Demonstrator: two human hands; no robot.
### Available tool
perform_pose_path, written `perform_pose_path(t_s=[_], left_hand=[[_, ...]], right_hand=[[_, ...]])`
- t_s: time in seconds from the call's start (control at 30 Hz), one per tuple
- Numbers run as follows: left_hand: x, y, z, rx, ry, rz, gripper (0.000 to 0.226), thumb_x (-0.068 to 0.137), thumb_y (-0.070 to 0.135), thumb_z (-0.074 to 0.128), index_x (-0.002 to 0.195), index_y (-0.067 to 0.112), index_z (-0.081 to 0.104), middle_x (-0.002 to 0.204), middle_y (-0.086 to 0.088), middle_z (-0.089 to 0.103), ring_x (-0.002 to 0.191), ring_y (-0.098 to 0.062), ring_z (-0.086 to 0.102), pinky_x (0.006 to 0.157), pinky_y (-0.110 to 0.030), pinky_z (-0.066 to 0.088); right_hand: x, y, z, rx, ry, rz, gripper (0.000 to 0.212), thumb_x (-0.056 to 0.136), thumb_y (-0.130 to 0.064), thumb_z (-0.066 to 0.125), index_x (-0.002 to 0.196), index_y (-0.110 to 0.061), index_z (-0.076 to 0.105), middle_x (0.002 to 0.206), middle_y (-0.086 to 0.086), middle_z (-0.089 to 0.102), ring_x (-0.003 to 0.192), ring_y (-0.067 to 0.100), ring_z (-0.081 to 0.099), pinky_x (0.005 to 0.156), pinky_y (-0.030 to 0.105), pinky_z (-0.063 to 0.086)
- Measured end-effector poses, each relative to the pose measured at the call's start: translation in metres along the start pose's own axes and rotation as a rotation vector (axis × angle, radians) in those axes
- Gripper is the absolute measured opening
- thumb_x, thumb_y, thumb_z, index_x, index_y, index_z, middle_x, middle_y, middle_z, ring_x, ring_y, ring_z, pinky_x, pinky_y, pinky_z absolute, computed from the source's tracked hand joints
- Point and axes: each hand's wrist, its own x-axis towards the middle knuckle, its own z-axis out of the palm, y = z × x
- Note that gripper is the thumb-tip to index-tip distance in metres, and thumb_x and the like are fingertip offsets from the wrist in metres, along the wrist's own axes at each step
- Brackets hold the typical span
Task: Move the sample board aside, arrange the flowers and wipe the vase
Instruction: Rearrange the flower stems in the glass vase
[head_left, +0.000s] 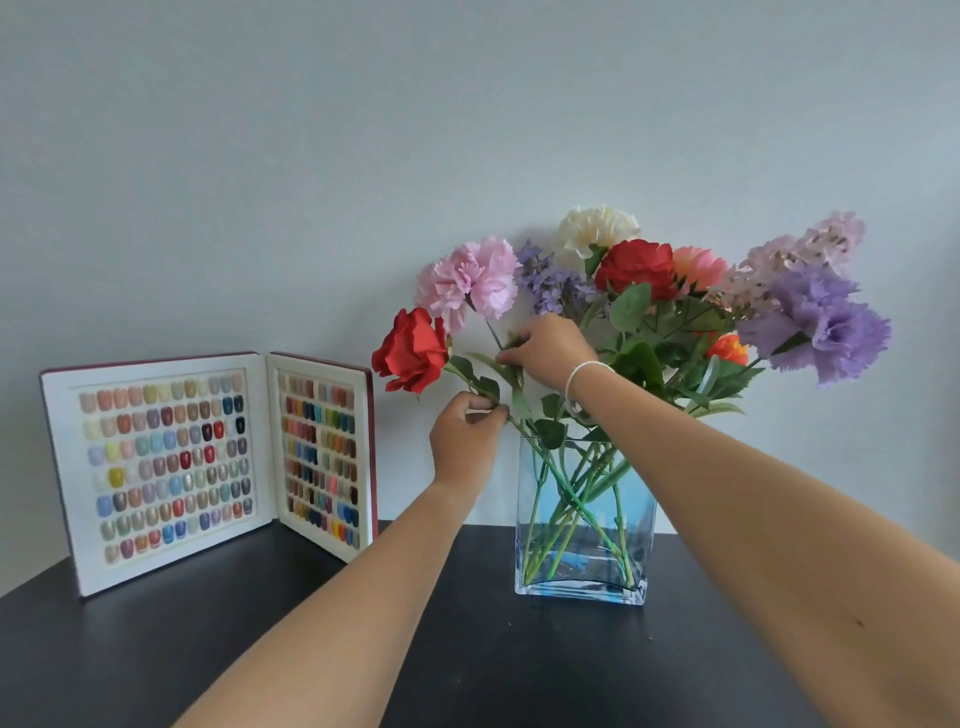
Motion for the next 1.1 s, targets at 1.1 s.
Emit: perform_pose_path(t_s=[1.1], left_hand=[[-0.027, 0.053, 0.066, 0.348, -0.097, 0.408, 0.022, 0.088, 0.017, 0.055, 0.108, 0.009, 0.06, 0.1, -0.007, 0.065, 0.076, -0.01, 0.057, 0.059, -0.004, 0.039]], right_hand=[[-0.133, 0.146, -0.04, 0.711, 0.692, 0.346, 0.015, 0.084, -0.028, 0.063, 0.094, -0.017, 0.065, 0.069, -0.007, 0.055, 0.055, 0.006, 0.048, 0.046, 0.01, 0.038]])
